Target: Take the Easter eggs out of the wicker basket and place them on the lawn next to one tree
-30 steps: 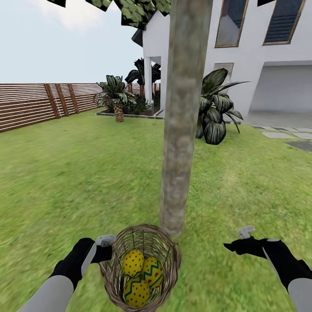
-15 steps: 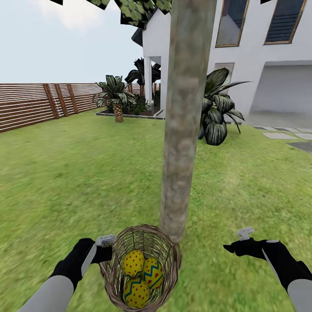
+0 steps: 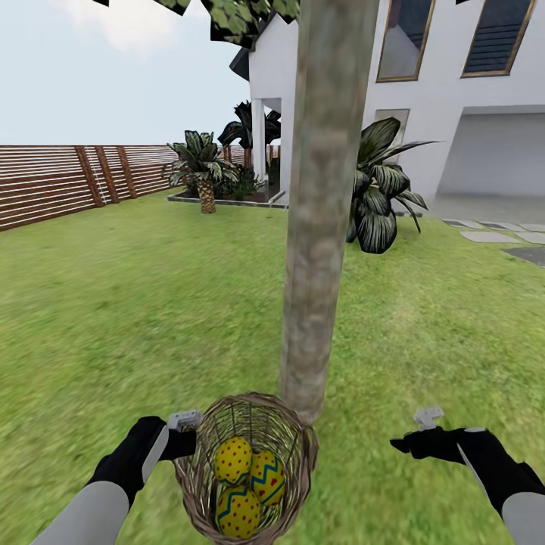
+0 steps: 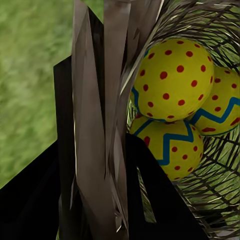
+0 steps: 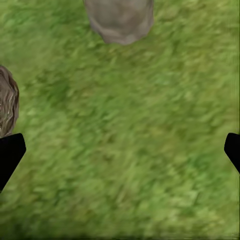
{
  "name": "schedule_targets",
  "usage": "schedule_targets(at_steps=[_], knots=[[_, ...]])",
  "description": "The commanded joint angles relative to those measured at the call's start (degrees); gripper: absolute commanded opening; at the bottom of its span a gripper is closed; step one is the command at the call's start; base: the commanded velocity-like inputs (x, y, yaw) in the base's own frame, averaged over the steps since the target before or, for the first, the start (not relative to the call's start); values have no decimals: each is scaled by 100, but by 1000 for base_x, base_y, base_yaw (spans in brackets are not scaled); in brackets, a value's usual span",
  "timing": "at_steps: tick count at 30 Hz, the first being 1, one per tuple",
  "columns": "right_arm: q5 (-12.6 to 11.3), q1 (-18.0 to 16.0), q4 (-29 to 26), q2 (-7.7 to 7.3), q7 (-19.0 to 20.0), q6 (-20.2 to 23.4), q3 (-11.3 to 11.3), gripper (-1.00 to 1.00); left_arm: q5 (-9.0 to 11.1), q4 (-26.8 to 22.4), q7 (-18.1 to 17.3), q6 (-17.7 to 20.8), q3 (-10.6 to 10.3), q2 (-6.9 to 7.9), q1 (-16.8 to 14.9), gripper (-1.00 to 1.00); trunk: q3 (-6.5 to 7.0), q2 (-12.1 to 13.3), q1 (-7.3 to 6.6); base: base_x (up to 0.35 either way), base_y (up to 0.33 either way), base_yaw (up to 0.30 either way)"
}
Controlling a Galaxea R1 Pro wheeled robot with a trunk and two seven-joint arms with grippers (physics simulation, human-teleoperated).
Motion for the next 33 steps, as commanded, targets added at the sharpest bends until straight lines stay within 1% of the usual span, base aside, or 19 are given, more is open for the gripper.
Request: schedule_targets(at_steps=[1, 33], knots=[[46, 3, 15, 1, 47, 29, -37, 100, 73, -7, -16, 32, 17, -2, -2, -100, -25, -47, 23, 0, 0, 0], [46, 6, 33, 8, 47, 4, -35, 100, 72, -7, -16, 23, 17, -2, -3, -100, -600, -1330, 726, 0, 0, 0]])
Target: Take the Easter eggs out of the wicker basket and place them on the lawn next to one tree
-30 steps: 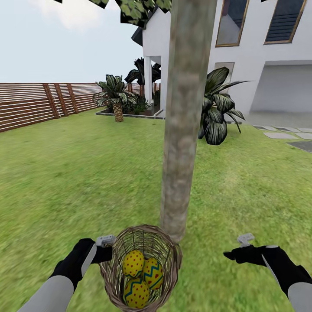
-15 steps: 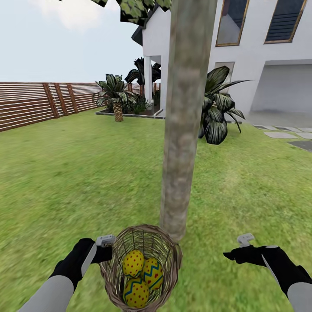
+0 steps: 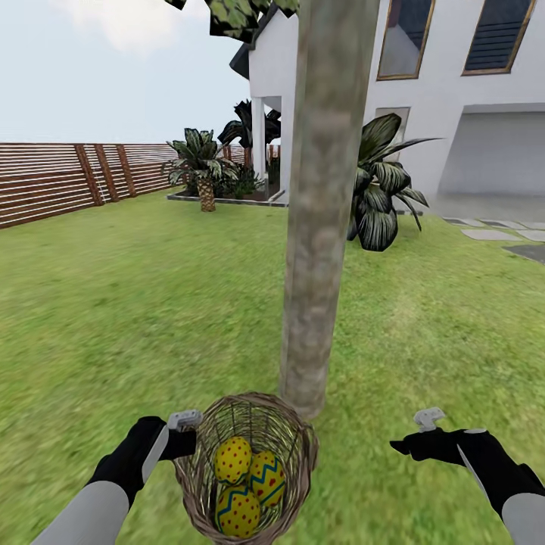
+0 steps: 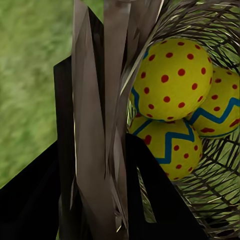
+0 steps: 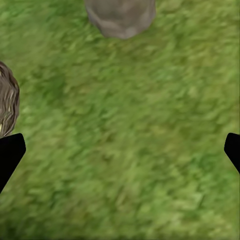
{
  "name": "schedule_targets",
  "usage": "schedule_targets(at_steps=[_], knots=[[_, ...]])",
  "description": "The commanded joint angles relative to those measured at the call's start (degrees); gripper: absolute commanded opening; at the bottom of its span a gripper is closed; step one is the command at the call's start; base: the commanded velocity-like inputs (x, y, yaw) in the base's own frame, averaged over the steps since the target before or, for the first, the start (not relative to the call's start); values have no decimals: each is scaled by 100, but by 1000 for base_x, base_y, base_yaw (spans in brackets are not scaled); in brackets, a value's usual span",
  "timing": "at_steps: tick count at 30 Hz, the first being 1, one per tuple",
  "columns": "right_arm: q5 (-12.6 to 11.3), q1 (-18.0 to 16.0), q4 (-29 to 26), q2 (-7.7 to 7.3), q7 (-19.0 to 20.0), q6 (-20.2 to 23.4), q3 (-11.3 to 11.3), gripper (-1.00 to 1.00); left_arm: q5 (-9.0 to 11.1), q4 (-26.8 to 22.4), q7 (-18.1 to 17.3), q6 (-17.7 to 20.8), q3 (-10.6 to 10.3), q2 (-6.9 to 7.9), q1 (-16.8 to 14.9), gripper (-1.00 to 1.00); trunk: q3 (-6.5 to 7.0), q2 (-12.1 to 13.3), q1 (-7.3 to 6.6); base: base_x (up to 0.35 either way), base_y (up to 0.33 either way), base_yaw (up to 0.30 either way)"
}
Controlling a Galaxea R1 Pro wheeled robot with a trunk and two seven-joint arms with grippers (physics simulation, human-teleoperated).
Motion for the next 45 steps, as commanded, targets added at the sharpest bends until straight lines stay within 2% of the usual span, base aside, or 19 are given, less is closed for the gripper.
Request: schedule_targets(at_steps=[1, 45], knots=[[48, -3, -10, 2, 47, 26, -36, 100, 71, -9, -16, 32, 18, -2, -5, -100, -24, -46, 23, 0, 0, 0], [48, -3, -10, 5, 47, 26, -36, 100, 66, -34, -16, 41, 18, -2, -5, -100, -814, -1810, 989, 0, 0, 0]])
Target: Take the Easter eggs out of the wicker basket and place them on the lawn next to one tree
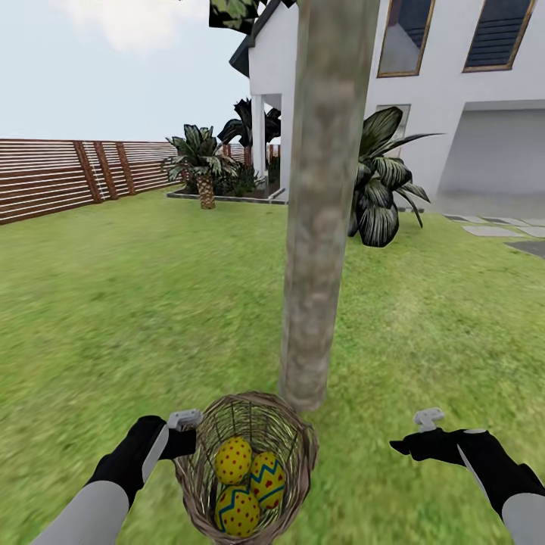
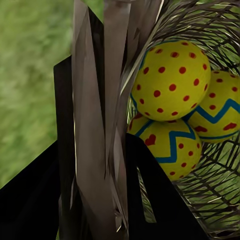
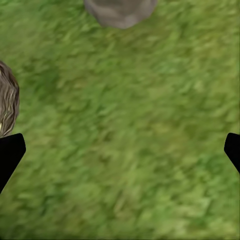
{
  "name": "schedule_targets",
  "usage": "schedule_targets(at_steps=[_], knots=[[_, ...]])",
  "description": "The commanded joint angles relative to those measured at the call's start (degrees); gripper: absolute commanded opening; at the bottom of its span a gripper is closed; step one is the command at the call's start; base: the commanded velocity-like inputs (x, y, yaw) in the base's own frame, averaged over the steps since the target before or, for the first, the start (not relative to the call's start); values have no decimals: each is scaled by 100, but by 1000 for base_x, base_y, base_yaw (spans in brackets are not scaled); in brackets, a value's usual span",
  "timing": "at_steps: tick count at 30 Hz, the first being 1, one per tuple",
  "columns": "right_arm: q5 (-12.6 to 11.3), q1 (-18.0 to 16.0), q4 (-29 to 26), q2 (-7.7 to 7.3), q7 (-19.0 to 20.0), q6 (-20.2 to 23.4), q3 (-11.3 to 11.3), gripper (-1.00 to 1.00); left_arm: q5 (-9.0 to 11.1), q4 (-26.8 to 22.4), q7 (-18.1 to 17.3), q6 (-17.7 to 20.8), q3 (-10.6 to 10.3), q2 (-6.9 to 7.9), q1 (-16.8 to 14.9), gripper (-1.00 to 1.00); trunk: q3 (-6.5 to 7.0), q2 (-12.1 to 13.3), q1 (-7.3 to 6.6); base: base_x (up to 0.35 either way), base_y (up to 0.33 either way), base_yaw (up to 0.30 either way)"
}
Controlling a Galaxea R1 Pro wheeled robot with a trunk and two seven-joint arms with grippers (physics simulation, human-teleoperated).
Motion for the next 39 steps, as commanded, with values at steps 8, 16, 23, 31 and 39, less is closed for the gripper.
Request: schedule_targets(at_steps=[8, 16, 23, 31, 39], knots=[[47, -3, -10, 5, 46, 26, -36, 100, 76, -8, -16, 31, 18, -1, -5, -100, -150, -326, 176, 0, 0, 0], [47, -3, -10, 4, 46, 26, -36, 100, 74, 1, -16, 31, 18, -2, -3, -100, -293, -646, 352, 0, 0, 0], [47, -3, -10, 4, 46, 26, -36, 100, 73, 8, -16, 31, 18, -2, -2, -100, -419, -927, 505, 0, 0, 0], [47, -3, -10, 3, 46, 26, -36, 100, 78, 4, -16, 31, 18, -2, -3, -100, -562, -1248, 681, 0, 0, 0], [47, -3, -10, 5, 46, 26, -36, 100, 75, 1, -16, 31, 18, -1, -4, -100, -706, -1569, 857, 0, 0, 0]])
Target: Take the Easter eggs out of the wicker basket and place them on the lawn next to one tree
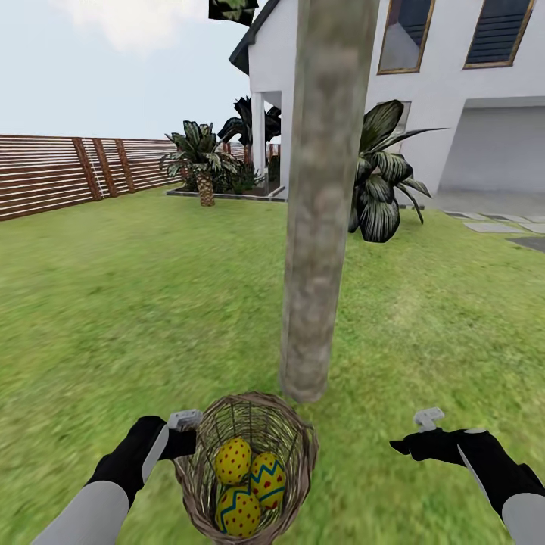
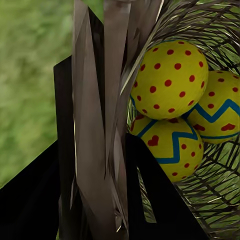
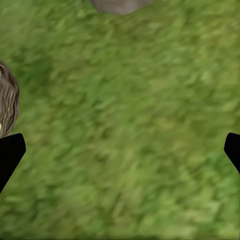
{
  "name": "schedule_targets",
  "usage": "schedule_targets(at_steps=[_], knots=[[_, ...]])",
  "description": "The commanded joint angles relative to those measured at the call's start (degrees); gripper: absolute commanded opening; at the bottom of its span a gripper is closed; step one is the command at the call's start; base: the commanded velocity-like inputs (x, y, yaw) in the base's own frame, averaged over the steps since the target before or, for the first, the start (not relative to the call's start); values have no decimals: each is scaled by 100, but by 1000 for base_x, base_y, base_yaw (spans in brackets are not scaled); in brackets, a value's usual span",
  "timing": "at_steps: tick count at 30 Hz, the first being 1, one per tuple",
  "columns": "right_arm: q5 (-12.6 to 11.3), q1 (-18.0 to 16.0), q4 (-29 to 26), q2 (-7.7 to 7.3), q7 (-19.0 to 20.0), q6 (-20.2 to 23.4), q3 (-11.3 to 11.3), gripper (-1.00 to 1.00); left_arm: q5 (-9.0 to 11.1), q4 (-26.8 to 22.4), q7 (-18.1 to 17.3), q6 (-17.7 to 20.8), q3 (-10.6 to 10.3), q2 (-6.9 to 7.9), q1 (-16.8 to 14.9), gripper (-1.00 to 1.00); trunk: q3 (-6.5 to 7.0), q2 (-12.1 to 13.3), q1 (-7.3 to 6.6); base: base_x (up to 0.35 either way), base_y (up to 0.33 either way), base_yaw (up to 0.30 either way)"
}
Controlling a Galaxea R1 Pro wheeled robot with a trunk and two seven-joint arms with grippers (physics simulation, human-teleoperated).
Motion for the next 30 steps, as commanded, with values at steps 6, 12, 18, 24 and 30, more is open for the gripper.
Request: schedule_targets(at_steps=[6, 12, 18, 24, 30], knots=[[47, -3, -10, 5, 46, 26, -36, 100, 77, -9, -16, 32, 18, -1, -5, -100, -113, -245, 132, 0, 0, 0], [47, -3, -10, 5, 46, 26, -36, 100, 75, -15, -16, 32, 18, 3, -2, -100, -221, -486, 264, 0, 0, 0], [47, -3, -10, 4, 46, 26, -36, 100, 75, -17, -15, 32, 18, -1, -1, -100, -329, -726, 395, 0, 0, 0], [47, -3, -10, 4, 46, 26, -36, 100, 77, -8, -16, 32, 18, -2, -2, -100, -437, -967, 527, 0, 0, 0], [50, 0, -10, 13, 52, 27, -36, 100, 77, -17, -16, 35, 18, -2, -3, -100, -544, -1208, 659, 0, 0, 0]])
